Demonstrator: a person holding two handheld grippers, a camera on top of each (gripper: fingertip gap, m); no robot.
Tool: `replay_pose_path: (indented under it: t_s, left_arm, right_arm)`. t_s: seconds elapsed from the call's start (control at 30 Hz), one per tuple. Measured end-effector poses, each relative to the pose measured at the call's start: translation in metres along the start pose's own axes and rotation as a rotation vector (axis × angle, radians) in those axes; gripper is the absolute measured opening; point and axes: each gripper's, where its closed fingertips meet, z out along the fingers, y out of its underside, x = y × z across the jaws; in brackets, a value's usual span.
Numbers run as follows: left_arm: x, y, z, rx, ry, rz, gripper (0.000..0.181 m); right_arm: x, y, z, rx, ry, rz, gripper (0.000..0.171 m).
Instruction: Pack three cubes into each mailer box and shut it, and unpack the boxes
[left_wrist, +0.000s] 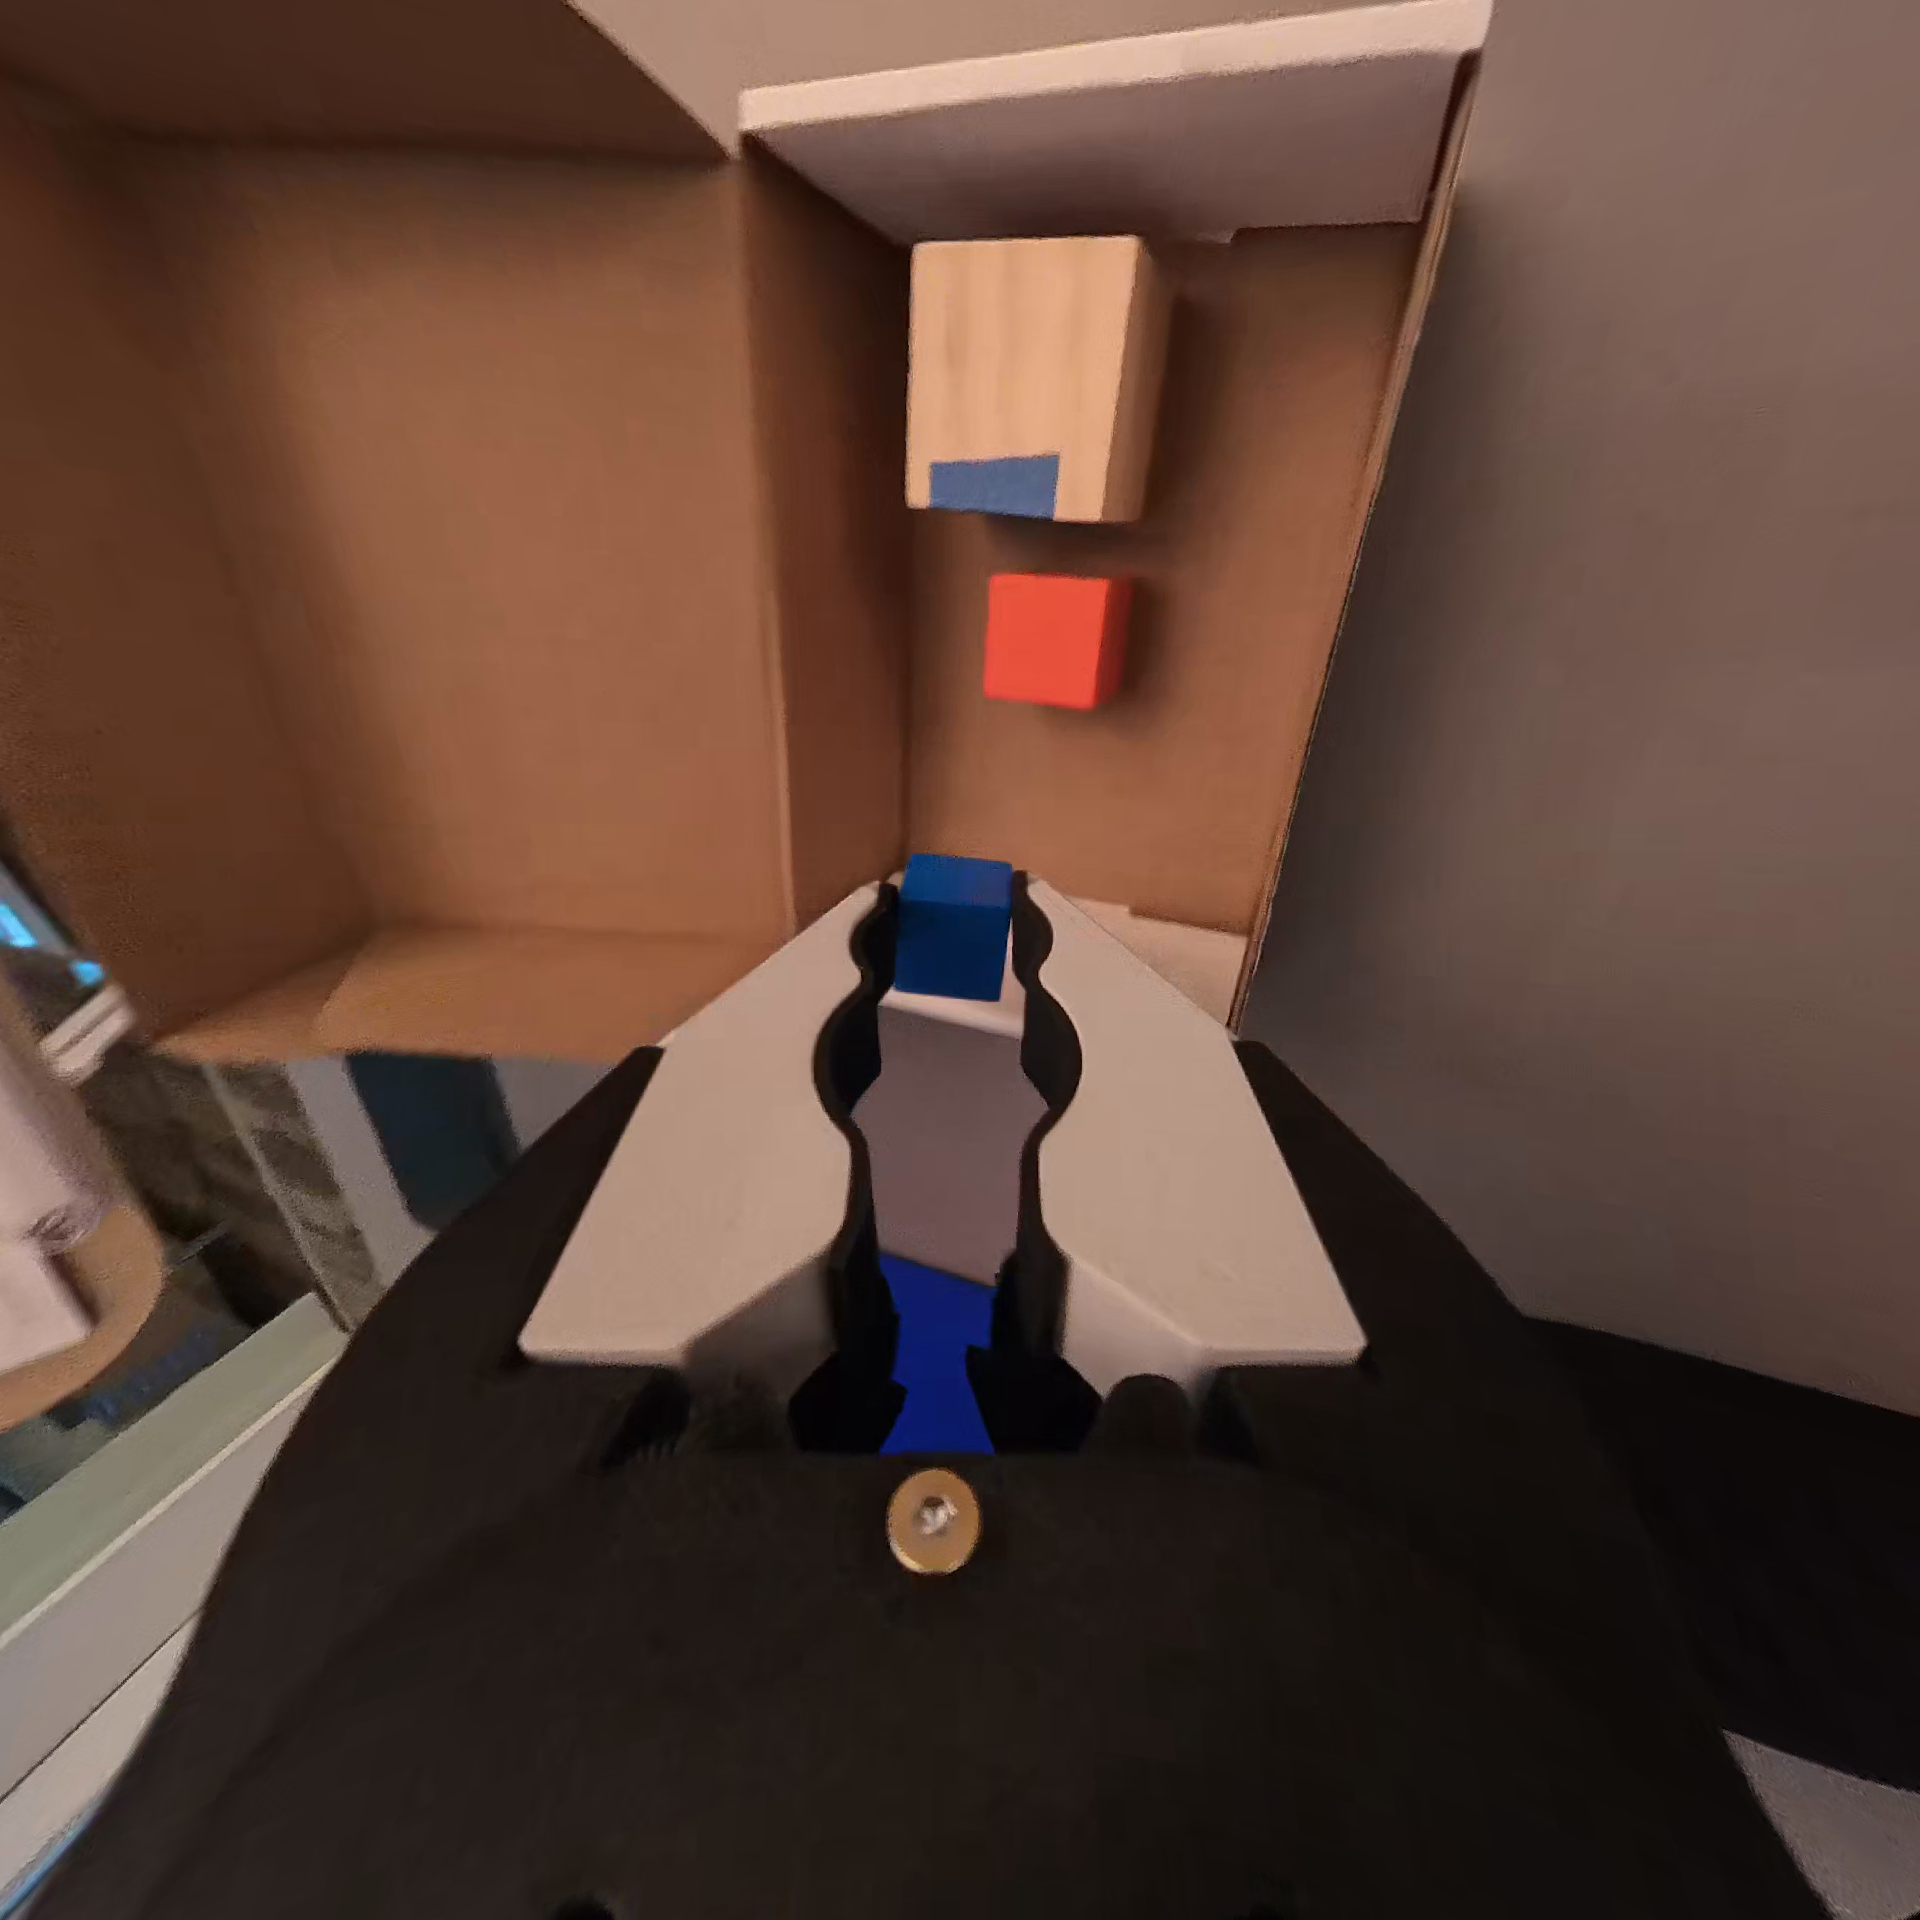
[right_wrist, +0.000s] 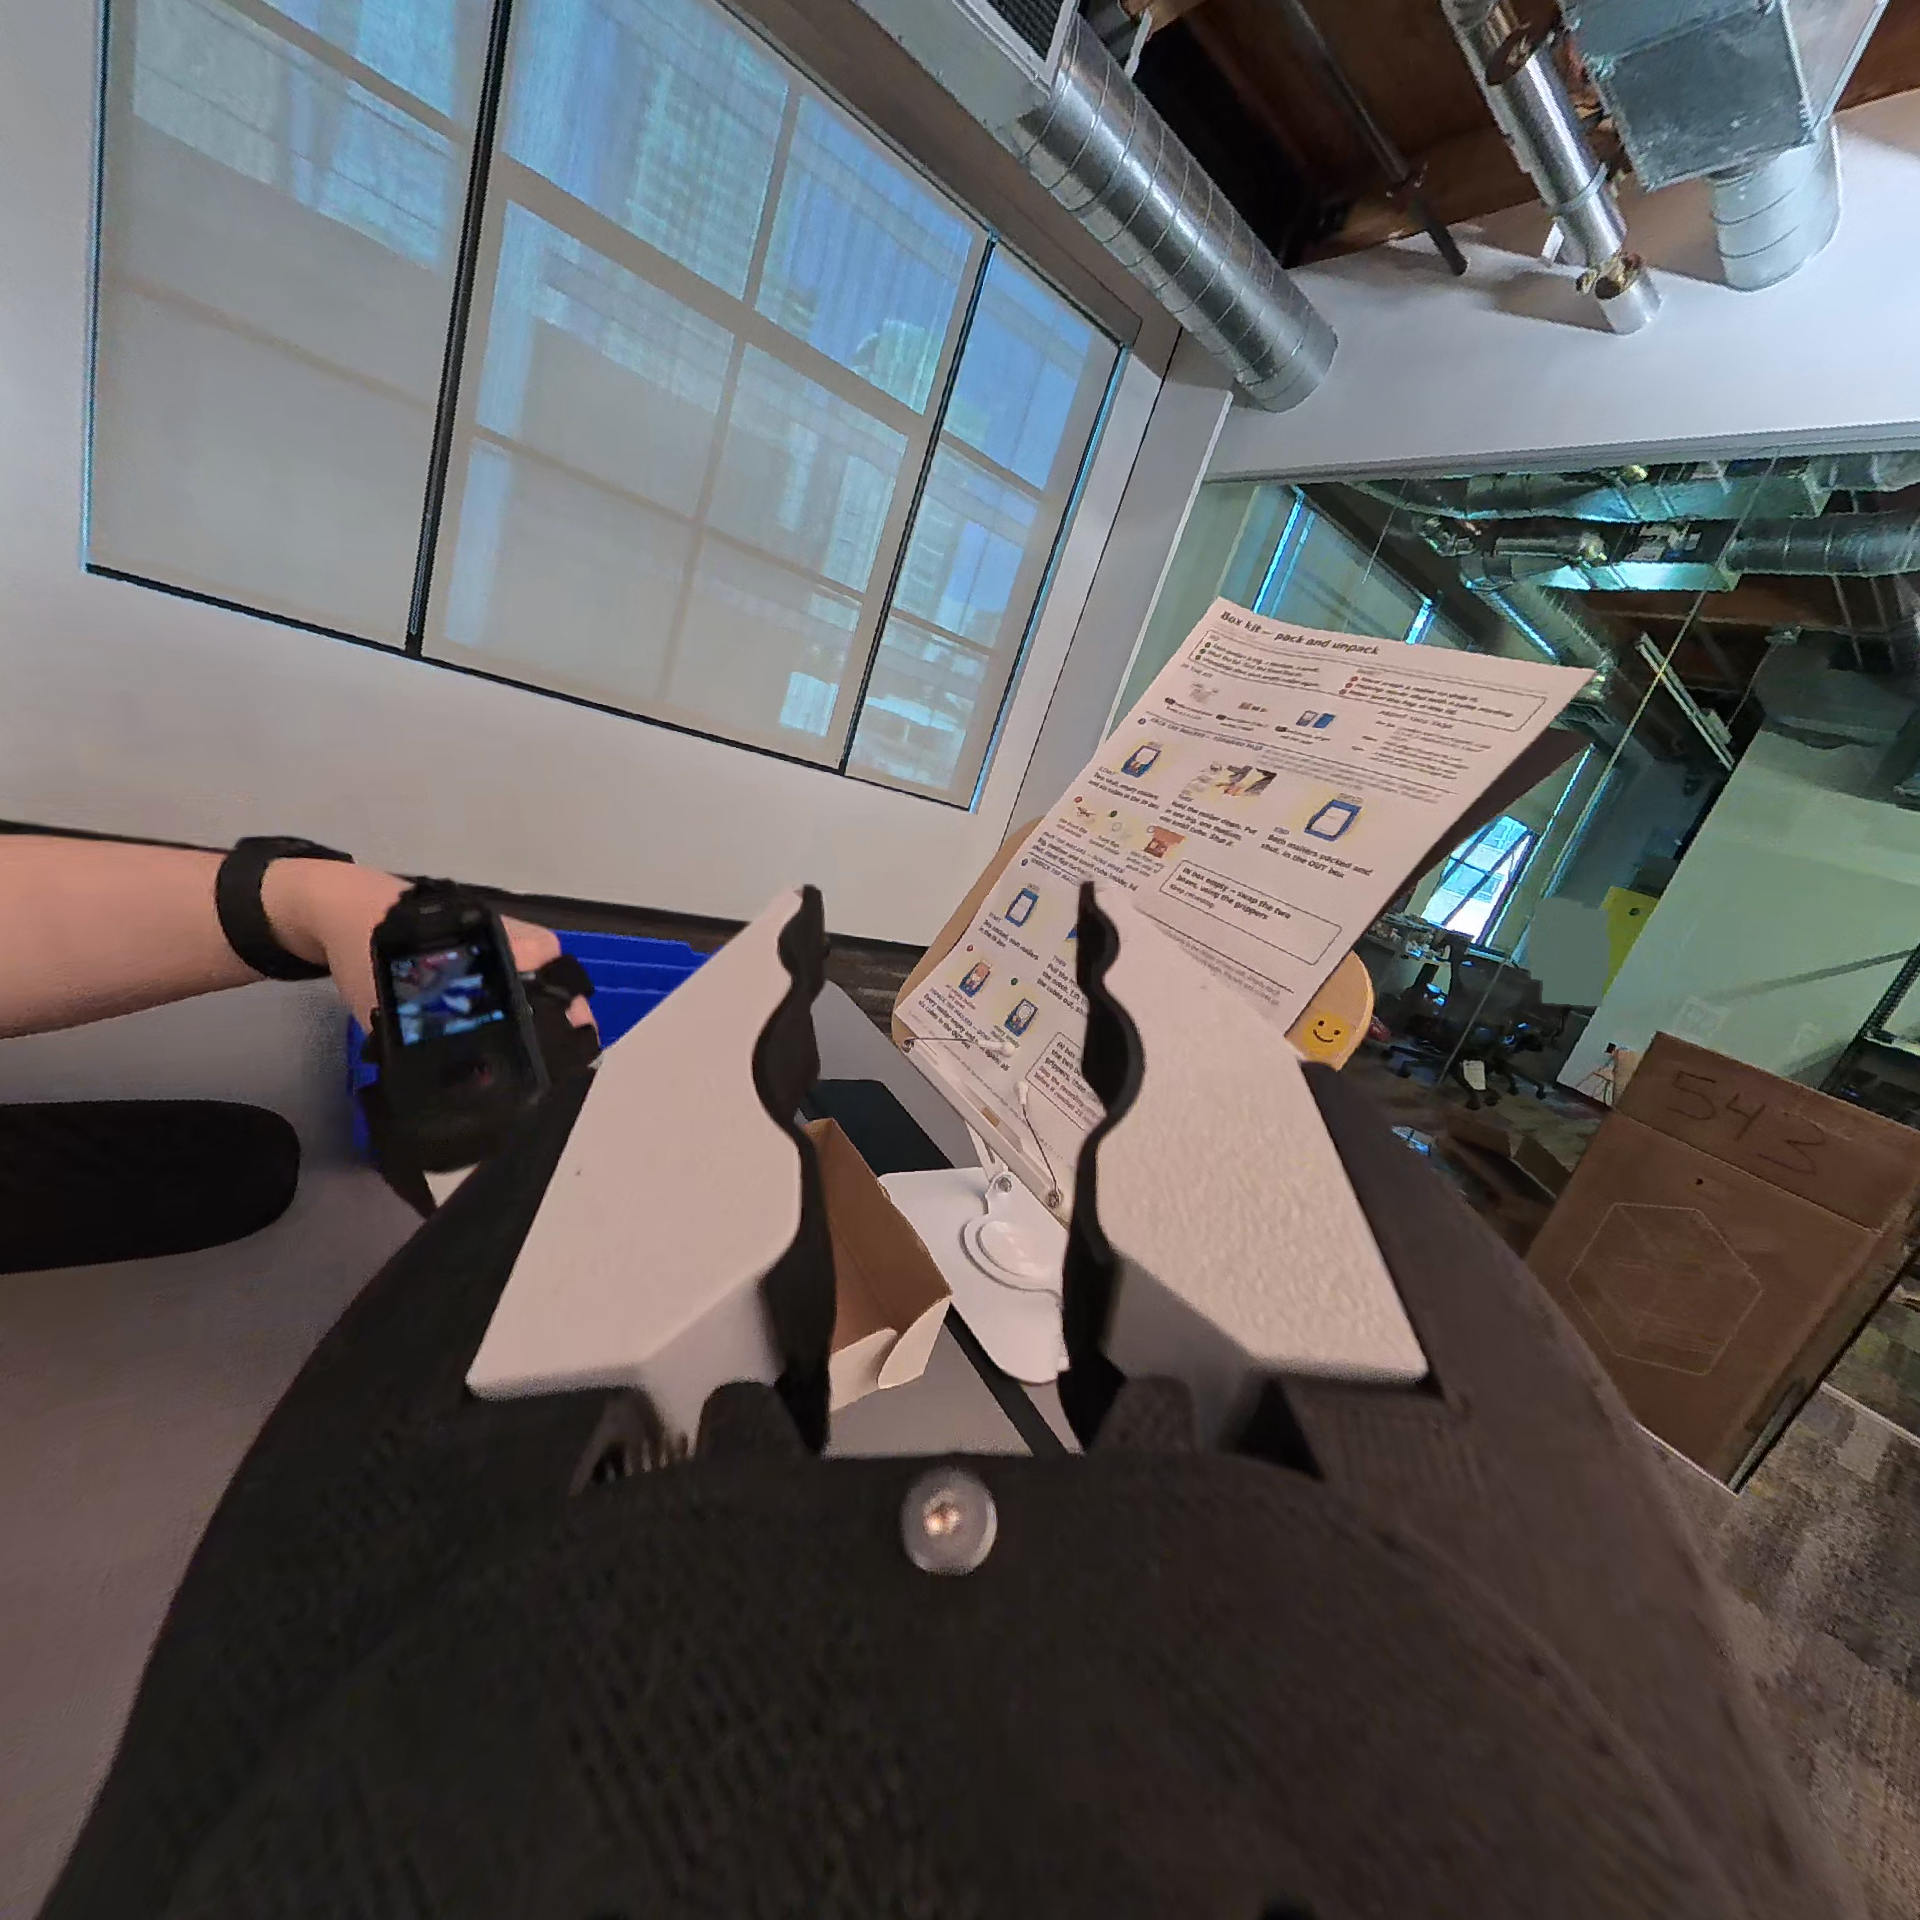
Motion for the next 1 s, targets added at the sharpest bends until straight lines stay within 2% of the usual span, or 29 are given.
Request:
replay_pose_path:
  t_s: [0.03,0.27,0.57,0.63,0.73,0.83,0.93,1.0]
  left_arm:
    - [0.004,-0.002,0.008,-0.004,0.031,0.003,0.02]
    - [0.017,-0.006,0.043,-0.026,0.145,0.004,0.02]
    - [0.022,-0.007,0.056,-0.02,0.183,0.017,0.021]
    - [0.017,-0.007,0.053,-0.011,0.155,0.017,0.033]
    - [0.007,-0.014,0.032,0.088,0.14,-0.041,0.033]
    - [-0.02,-0.031,-0.015,0.325,0.049,-0.153,0.033]
    - [-0.075,-0.03,-0.067,0.57,-0.144,-0.37,0.032]
    - [-0.104,-0.014,-0.082,0.651,-0.205,-0.54,0.038]
  right_arm:
    - [-0.001,0.001,0.001,-0.011,-0.001,-0.003,0.048]
    - [-0.021,-0.006,0.008,-0.025,-0.058,-0.042,0.048]
    - [-0.023,0.025,0.019,-0.178,-0.06,-0.1,0.048]
    - [-0.026,0.029,0.022,-0.187,-0.075,-0.091,0.048]
    - [-0.03,0.036,0.03,-0.201,-0.096,-0.078,0.049]
    - [-0.023,0.051,0.042,-0.246,-0.056,-0.01,0.051]
    - [0.004,0.082,0.055,-0.332,0.098,0.176,0.054]
    - [0.014,0.107,0.062,-0.361,0.174,0.355,0.054]
